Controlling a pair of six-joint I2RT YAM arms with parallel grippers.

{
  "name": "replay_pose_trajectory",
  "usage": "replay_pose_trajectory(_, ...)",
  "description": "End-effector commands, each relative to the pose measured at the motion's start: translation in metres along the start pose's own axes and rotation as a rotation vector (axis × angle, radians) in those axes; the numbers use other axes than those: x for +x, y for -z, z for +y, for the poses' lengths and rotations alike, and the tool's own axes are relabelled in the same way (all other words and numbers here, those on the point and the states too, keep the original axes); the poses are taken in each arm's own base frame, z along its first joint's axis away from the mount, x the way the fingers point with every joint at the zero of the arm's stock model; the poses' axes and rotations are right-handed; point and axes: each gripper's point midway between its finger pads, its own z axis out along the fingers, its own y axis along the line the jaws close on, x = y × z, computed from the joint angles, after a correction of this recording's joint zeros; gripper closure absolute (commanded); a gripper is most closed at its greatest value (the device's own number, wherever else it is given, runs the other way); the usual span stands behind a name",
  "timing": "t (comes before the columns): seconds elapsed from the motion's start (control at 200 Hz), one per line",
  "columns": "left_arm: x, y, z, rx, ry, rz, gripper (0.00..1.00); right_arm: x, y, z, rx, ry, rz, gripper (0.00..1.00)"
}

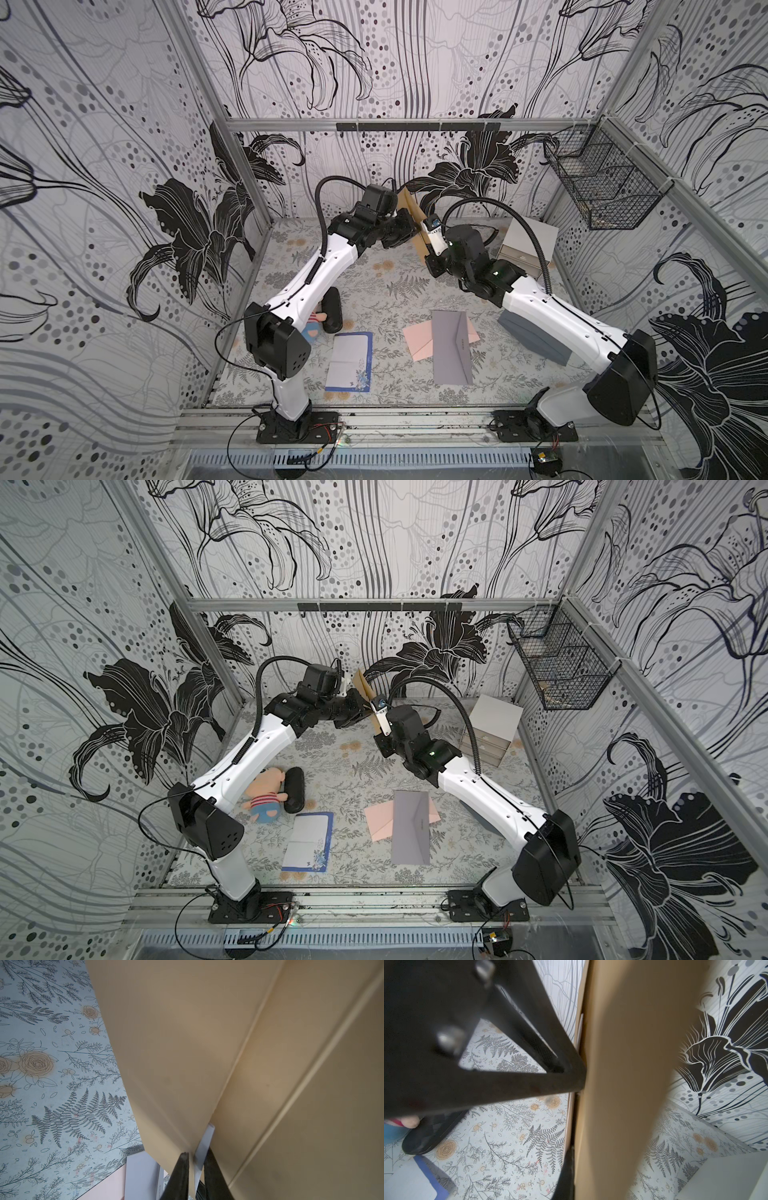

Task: Take the letter paper out of the envelope
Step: Take out the letter paper from the envelope.

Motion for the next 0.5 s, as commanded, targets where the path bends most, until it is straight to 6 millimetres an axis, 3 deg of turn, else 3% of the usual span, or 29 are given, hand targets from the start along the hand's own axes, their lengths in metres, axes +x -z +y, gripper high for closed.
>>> replay_pose_trajectory(0.0,-0.0085,0.0143,-0.013,0.032,-0.039,-0.056,0.86,-0.0078,0.0077,0.0049,-0.017,-0.004,-0.016,1.0)
replay_pose_trajectory(0.265,-0.0077,0.0141,-0.0133,0.034,-0.037,-0.053,1.0,-0.0035,0.0049,0.0058,-0.016,-0.007,-0.005,1.0)
replay_pose_trajectory(0.496,-0.0069,0.014,-0.013,0.035,-0.036,-0.05,1.0,0.0018,0.0031,0.0042,-0.005,-0.016,0.013,1.0)
